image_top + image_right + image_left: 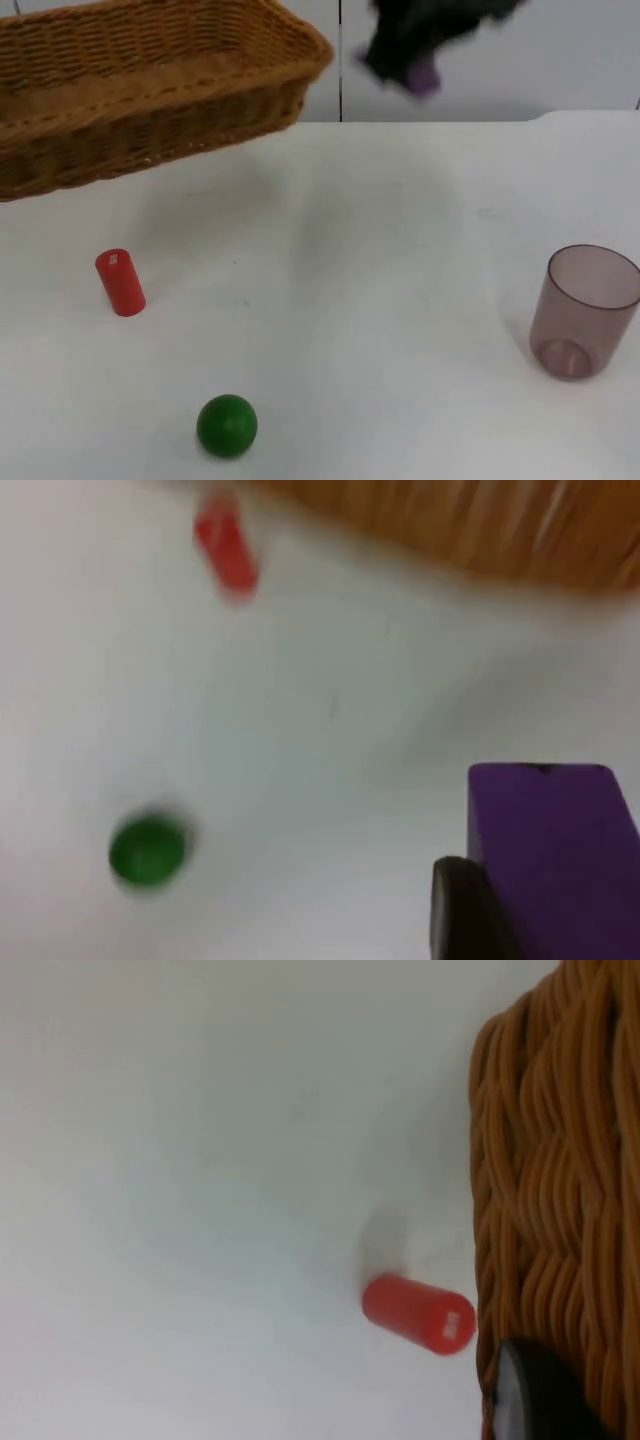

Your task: Pick up the basket with the left hand and place the triangular block into the basket with the right hand.

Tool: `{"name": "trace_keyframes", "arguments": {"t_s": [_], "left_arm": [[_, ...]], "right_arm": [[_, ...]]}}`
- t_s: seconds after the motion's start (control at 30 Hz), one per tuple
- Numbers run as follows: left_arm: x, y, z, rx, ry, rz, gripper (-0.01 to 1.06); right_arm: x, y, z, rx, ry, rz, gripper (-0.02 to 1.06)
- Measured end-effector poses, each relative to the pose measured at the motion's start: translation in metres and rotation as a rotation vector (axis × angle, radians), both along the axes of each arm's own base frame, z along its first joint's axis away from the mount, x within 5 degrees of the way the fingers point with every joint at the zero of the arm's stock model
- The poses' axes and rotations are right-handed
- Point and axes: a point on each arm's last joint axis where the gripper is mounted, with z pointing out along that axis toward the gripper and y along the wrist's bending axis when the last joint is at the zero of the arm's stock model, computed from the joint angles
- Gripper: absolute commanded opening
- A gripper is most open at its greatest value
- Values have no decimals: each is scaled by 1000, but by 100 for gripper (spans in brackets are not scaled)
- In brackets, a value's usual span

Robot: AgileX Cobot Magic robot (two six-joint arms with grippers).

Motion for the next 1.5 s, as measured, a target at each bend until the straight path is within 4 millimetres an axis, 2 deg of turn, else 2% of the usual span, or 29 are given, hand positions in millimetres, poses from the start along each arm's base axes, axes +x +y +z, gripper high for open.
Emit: {"name": "trace_keyframes", "arguments": {"t_s": [0.03, 0.07, 0.13, 0.17, 0.23, 0.37, 0.4, 0.53, 0.57, 0.7, 0.73, 0.87, 1.0, 1.27, 1.33, 1.37, 1.4, 1.43, 1.5], "left_arm": [[0, -2, 0, 1, -1, -9, 0], [0, -12, 0, 3, 0, -42, 0], [0, -26, 0, 3, -1, -88, 0], [0, -26, 0, 3, -1, -88, 0], [-1, -41, 0, 4, -1, -138, 0], [-4, -65, 0, -4, -2, -213, 0], [-4, -65, 0, -4, -2, -213, 0], [-6, -77, 0, -14, -2, -247, 0], [-6, -77, 0, -14, -2, -247, 0], [-6, -78, 1, -27, 0, -244, 0], [-6, -78, 1, -27, 0, -244, 0], [-8, -79, 0, -28, 10, -266, 0], [-9, -80, -1, -25, 16, -278, 0], [-9, -80, -1, -23, 16, -290, 0], [-9, -80, -1, -24, 15, -291, 0], [-9, -80, -1, -24, 15, -291, 0], [-9, -80, -1, -24, 15, -291, 0], [-9, -80, -1, -25, 16, -292, 0], [-9, -80, -1, -26, 20, -294, 0]], "right_arm": [[-1, -1, 4, 16, -17, -8, 11], [-3, -3, 19, 67, -71, -32, 10], [-5, -3, 28, 108, -115, -47, 8], [-5, -3, 28, 108, -115, -47, 7], [-6, 2, 31, 136, -142, -54, 7], [-4, 15, 25, 172, -152, -59, 7], [-4, 15, 25, 172, -152, -59, 7], [7, 24, 5, 171, -112, -86, 7], [7, 24, 5, 171, -112, -86, 7], [19, 33, -26, 126, -52, -93, 7], [19, 33, -26, 126, -52, -93, 7], [27, 38, -50, 75, -14, -90, 7], [30, 41, -62, 52, 4, -89, 7], [32, 42, -67, 47, 6, -89, 10], [32, 42, -66, 50, 2, -90, 24], [32, 42, -66, 50, 2, -90, 33], [32, 42, -66, 50, 2, -90, 47], [33, 42, -66, 51, -1, -90, 47], [33, 42, -66, 54, -9, -89, 81]]}}
